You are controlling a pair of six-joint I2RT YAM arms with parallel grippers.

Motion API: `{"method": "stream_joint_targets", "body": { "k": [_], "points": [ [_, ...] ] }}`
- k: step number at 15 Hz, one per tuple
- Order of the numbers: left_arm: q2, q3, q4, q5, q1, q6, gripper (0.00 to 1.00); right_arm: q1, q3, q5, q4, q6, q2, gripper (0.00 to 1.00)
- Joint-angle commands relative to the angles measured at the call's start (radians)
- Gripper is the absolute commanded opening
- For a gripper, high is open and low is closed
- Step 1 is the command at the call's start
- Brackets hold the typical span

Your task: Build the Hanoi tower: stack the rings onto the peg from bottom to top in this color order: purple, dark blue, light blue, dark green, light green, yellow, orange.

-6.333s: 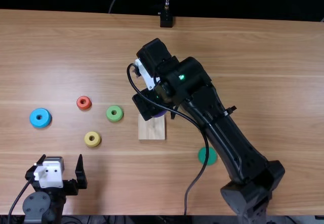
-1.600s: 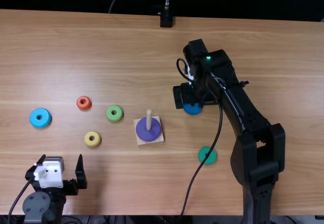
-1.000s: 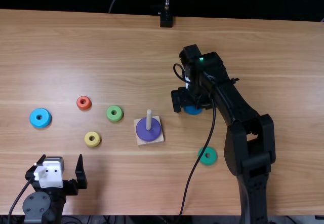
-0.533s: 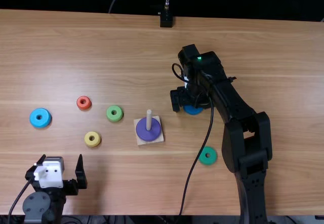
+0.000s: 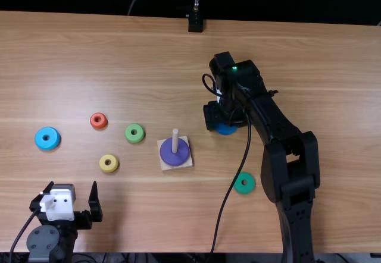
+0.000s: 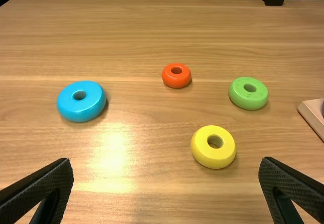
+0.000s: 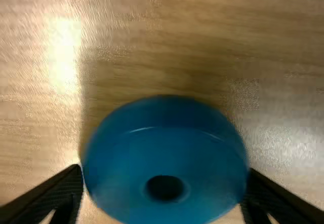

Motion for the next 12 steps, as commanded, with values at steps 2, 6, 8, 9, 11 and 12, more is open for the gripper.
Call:
{"method": "stream_joint_targets", "body": {
  "k": [2,6,8,9,11,12],
  "points": [
    [-0.006,-0.116,-0.067,-0.007,-0.001,0.001,1.00,0.009,0.013,0.003,0.036,0.007,0.032,0.04],
    [-0.006,-0.116,-0.066,-0.007,-0.001,0.001,1.00,0.010,0.013,0.005,0.041,0.005,0.021,0.00],
    [-0.006,-0.116,-0.066,-0.007,-0.001,0.001,1.00,0.016,0.015,0.005,0.029,0.003,0.000,0.00],
    [-0.006,-0.116,-0.066,-0.007,-0.001,0.001,1.00,0.030,0.016,0.005,0.025,0.003,-0.042,0.00],
    [-0.006,-0.116,-0.066,-0.007,-0.001,0.001,1.00,0.047,0.021,0.001,0.023,0.005,-0.104,0.00],
    [-0.006,-0.116,-0.066,-0.007,-0.001,0.001,1.00,0.058,0.025,0.001,0.023,0.003,-0.123,0.00]
  ]
}}
